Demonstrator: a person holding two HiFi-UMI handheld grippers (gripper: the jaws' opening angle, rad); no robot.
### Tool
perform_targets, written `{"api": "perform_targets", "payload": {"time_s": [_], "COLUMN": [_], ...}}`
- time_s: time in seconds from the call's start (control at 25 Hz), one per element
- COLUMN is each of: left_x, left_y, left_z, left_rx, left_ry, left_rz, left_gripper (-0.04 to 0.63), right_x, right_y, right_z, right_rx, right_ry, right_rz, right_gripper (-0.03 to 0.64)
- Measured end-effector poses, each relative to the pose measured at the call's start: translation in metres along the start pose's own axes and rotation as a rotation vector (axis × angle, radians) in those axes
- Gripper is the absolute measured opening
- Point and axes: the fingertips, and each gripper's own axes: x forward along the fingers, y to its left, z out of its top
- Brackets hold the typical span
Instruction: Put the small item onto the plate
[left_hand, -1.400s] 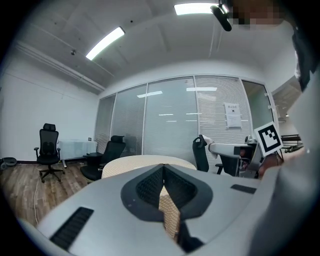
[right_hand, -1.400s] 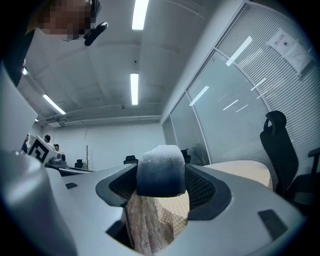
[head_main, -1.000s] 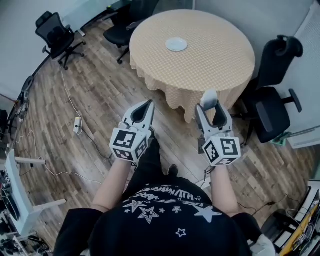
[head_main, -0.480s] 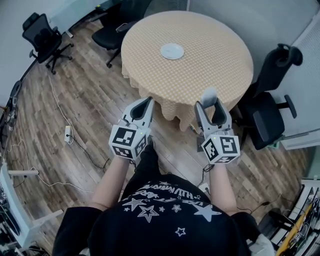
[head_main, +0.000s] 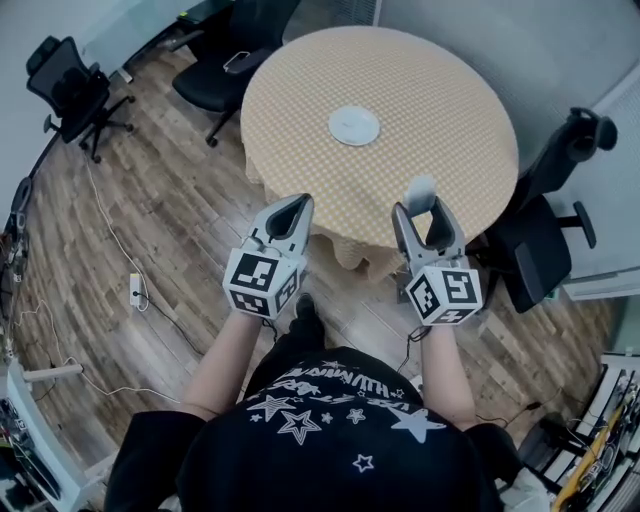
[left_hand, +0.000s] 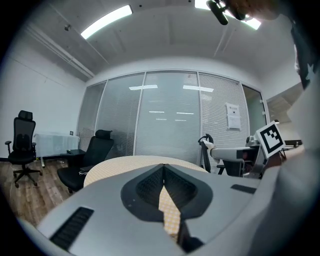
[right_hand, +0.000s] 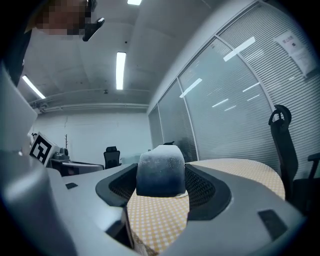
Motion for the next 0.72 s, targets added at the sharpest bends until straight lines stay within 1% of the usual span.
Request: {"api": "perform_targets", "payload": {"time_s": [0.44, 0.56, 0.72], "left_x": [0.05, 0.059, 0.063], "left_y": [0.076, 0.089, 0.102], "left_z": [0.003, -0.002, -0.008], "left_rx": [-0.004, -0.008, -0.027], "left_ry": [0.014, 0.024, 0.043], "left_rz": [-0.071, -0.099, -0.122], "left_gripper": [0.0, 0.0, 0.0], "right_x": [0.085, 0.101, 0.115], "right_y": [0.008, 0.007, 0.015], "right_z": [-0.001, -0.008, -0.013], "right_rx": [-0.031, -0.031, -0.025], "right_ry": [0.043, 0.07, 0.102], "right_rz": [-0.059, -0.081, -0.08], "right_gripper": [0.302, 0.302, 0.302]}}
